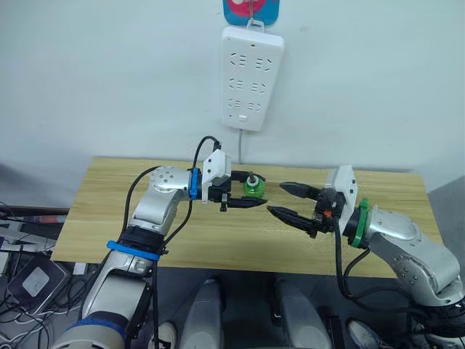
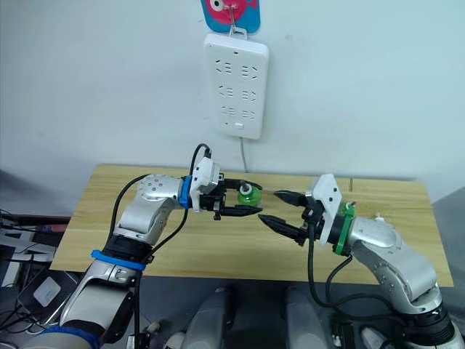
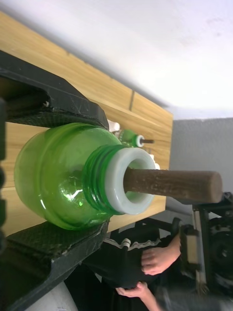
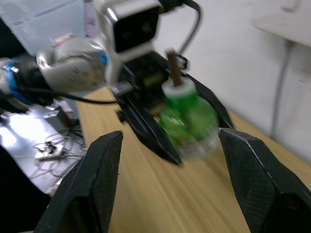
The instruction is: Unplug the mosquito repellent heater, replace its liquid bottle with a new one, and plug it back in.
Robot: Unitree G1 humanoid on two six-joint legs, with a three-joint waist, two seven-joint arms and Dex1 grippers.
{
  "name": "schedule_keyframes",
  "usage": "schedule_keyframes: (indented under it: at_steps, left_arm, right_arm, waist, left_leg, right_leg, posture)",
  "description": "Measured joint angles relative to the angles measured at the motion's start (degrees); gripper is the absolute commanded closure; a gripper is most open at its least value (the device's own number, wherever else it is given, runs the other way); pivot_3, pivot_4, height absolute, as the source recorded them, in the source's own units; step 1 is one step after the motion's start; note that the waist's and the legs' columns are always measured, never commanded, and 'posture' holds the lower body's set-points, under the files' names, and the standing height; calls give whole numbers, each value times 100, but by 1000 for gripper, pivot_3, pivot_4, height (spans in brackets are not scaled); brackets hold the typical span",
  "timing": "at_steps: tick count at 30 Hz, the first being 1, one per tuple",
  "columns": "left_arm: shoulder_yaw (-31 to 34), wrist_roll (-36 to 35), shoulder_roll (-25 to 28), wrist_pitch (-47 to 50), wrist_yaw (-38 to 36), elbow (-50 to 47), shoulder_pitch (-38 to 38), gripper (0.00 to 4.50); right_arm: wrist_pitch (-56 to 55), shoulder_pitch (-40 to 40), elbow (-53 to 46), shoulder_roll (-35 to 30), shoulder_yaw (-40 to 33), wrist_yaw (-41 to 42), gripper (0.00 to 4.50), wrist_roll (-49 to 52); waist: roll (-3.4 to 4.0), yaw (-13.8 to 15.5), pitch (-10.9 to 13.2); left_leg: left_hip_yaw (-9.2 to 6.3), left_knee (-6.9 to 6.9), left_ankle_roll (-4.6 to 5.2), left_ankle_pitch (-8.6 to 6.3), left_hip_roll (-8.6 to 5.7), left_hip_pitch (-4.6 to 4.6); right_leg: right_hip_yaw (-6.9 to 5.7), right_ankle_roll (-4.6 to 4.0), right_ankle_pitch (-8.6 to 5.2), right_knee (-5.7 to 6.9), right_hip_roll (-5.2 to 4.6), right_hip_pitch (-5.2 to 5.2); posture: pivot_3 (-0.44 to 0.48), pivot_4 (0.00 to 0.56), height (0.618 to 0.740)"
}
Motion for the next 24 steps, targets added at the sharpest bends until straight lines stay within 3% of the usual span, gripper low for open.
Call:
schedule_keyframes:
  at_steps: [15, 21, 24]
  left_arm:
    - [-6, 0, -82, 28, -79, -117, 16, 2258]
    - [-3, 6, -65, 192, -55, -119, 36, 2258]
    - [6, 2, -51, 242, -61, -122, 46, 2258]
  right_arm:
    - [-117, -572, 510, 687, 581, -199, 1311, -764]
    - [-442, -636, 665, 737, 675, -151, 3234, -1196]
    - [-549, -636, 679, 756, 715, -63, 3636, -1308]
  waist:
    - [-11, 8, -33]
    - [-17, 4, -40]
    - [-19, 7, -42]
  left_leg:
    - [2, 0, -18, 10, -12, -4]
    - [2, 0, -20, 12, -11, -4]
    - [1, 0, -20, 12, -10, -4]
  right_leg:
    - [-7, 0, 0, 0, -5, -2]
    - [-8, 0, 0, 2, -5, -3]
    - [-9, 0, 0, 3, -5, -3]
  posture:
    - [56, 233, 740]
    - [56, 240, 740]
    - [55, 242, 740]
